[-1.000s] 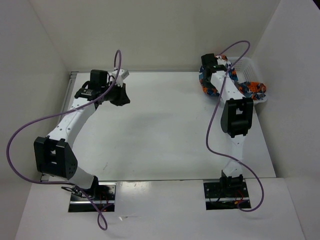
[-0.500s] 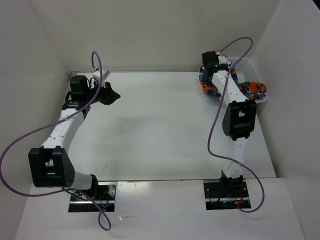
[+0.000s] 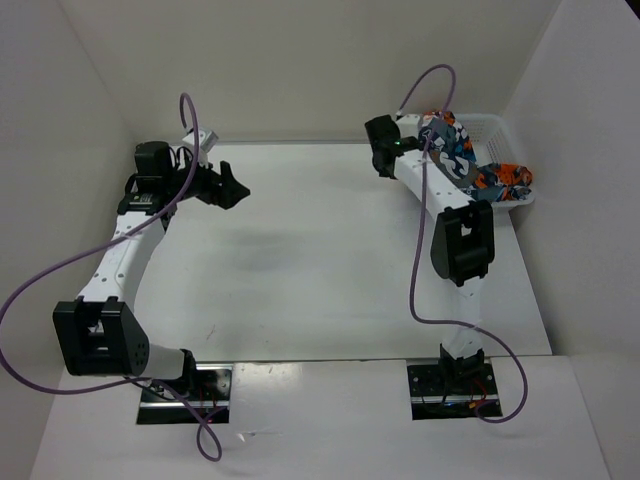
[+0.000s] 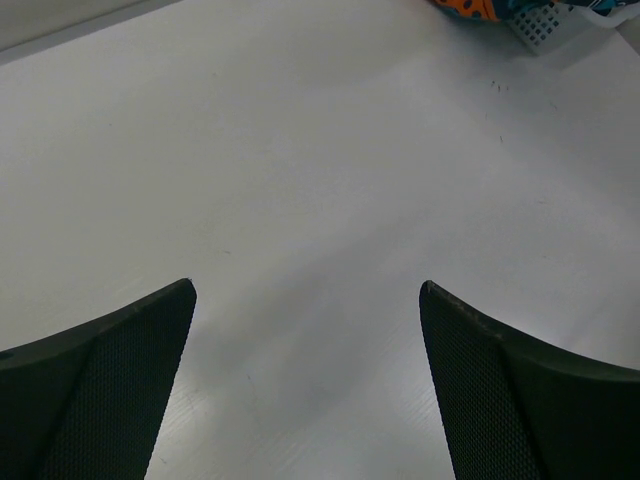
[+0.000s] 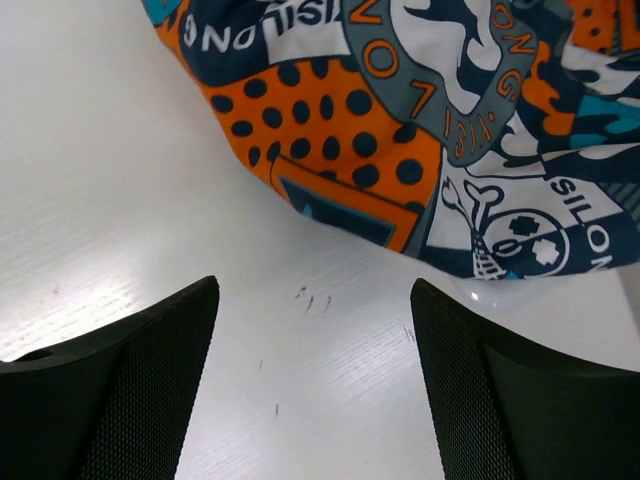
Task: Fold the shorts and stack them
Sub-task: Grab the shorts from the pile
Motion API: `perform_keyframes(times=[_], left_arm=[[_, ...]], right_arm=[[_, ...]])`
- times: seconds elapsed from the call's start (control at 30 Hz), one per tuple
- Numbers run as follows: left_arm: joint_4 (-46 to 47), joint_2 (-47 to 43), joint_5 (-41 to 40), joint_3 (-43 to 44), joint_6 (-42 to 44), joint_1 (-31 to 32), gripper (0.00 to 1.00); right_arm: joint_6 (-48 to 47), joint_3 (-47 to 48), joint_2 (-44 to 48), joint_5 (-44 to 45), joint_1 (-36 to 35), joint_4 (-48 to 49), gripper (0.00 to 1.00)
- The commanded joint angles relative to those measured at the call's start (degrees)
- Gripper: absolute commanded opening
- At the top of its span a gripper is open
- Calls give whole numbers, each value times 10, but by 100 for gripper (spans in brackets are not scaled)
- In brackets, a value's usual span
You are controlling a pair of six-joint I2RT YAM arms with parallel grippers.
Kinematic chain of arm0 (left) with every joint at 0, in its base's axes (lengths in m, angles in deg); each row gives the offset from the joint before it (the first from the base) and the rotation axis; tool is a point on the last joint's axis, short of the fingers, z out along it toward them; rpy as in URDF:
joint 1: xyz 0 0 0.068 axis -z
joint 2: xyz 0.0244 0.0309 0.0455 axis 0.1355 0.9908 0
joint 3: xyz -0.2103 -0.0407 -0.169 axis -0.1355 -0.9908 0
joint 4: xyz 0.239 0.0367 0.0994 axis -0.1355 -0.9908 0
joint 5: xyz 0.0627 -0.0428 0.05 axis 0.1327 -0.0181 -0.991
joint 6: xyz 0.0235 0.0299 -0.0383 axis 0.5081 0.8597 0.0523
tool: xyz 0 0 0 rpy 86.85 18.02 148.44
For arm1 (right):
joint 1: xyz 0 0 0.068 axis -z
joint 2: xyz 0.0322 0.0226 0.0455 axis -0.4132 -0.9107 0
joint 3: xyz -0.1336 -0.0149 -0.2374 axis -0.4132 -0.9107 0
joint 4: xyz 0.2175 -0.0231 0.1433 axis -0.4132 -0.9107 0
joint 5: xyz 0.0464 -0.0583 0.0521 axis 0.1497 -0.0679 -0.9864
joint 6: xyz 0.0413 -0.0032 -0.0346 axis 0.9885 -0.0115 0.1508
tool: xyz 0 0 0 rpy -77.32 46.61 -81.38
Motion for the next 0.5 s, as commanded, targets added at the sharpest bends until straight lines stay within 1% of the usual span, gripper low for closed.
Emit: perform_keyframes(times=[0.0, 0.07, 0.23, 0.3, 0.47], left_arm=[[-12, 3, 26, 22, 3, 0, 99], [-12, 3, 31, 17, 3, 0, 99], [-12, 3, 36, 12, 3, 0, 99], [-17, 3, 36, 12, 3, 0, 99], [-17, 3, 42, 0, 3, 0, 99]], right_arm=[[-41, -17, -14, 123, -23, 12, 82], [-41, -23, -19, 123, -23, 12, 81], [-48, -37, -31, 160, -23, 29, 76], [-64, -43, -32, 187, -23, 34, 76], [-70, -43, -58, 209, -23, 46, 78]])
